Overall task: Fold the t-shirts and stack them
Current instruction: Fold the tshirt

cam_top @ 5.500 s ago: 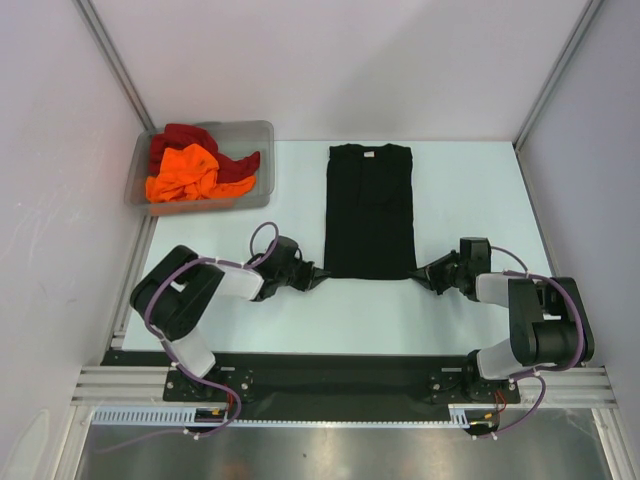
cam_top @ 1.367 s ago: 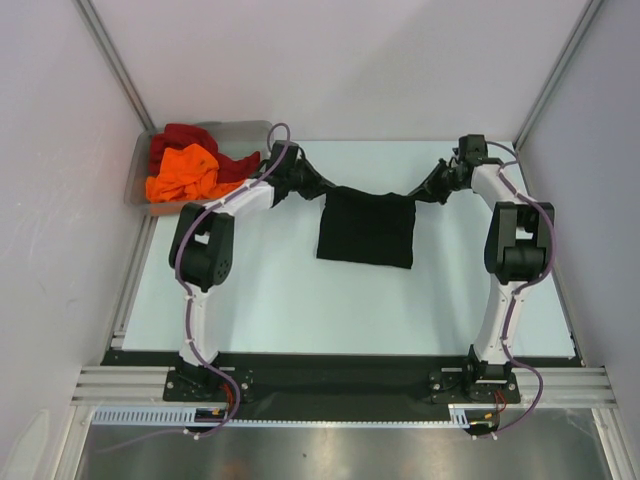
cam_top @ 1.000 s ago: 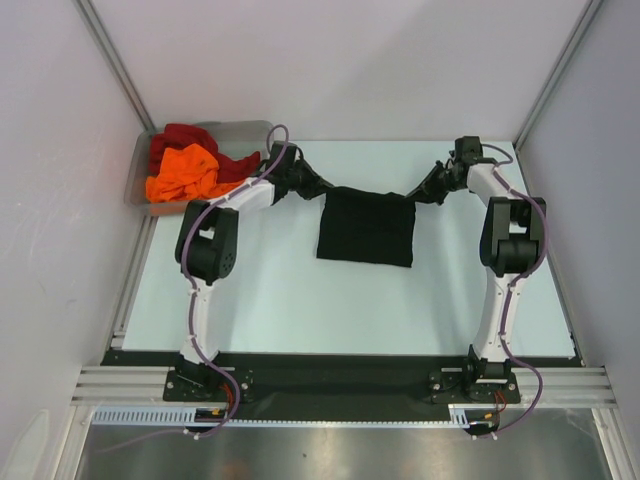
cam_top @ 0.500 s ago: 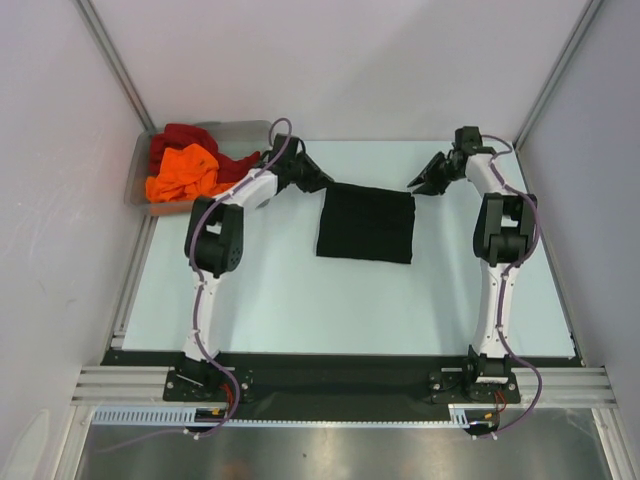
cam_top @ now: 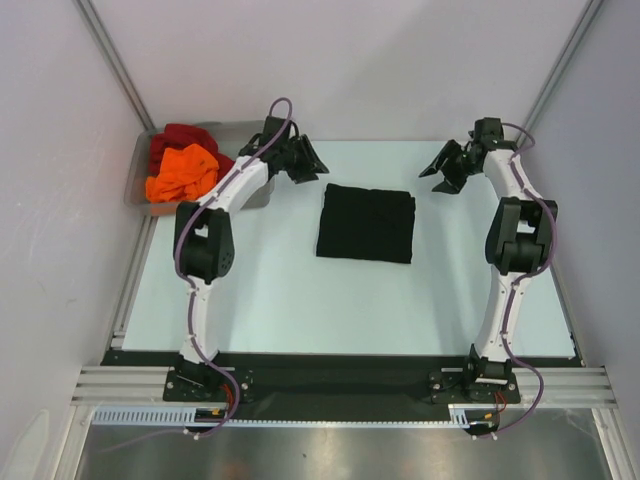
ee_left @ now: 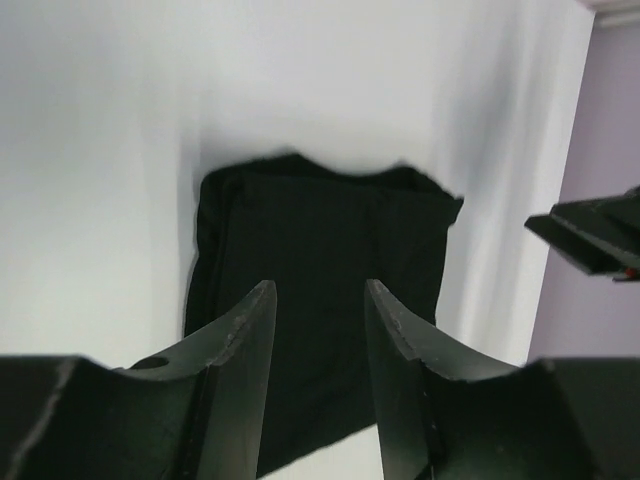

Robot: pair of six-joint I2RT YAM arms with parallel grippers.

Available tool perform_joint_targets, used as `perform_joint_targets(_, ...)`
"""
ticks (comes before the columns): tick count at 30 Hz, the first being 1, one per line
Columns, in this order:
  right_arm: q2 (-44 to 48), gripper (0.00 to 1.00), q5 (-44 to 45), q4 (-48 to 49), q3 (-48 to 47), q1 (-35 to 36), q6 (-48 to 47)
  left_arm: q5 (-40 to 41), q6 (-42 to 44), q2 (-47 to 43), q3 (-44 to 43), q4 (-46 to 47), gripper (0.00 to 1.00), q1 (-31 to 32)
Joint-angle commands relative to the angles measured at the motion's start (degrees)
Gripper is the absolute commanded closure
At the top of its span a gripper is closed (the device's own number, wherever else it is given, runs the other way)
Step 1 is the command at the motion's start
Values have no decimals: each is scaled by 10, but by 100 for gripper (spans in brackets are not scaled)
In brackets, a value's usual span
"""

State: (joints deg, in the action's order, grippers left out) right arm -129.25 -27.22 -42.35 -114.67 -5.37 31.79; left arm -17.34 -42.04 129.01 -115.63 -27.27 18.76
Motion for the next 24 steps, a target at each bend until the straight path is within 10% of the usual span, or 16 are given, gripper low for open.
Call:
perform_joint_targets(1,45,36,-42,46,32,23,-40,-49,44,-71,58,27,55,12)
perform_joint_targets(8,22,46,-85,67,29,39,-52,-135,36,-77,144,115,58,29)
perform_joint_targets(14,13,72,-189,301,130,52,75,-160,5,-51,164,190,62,32)
perform_joint_targets(24,-52,75,-219,448,183,52,185,-165,-38,59,102,239,61,27)
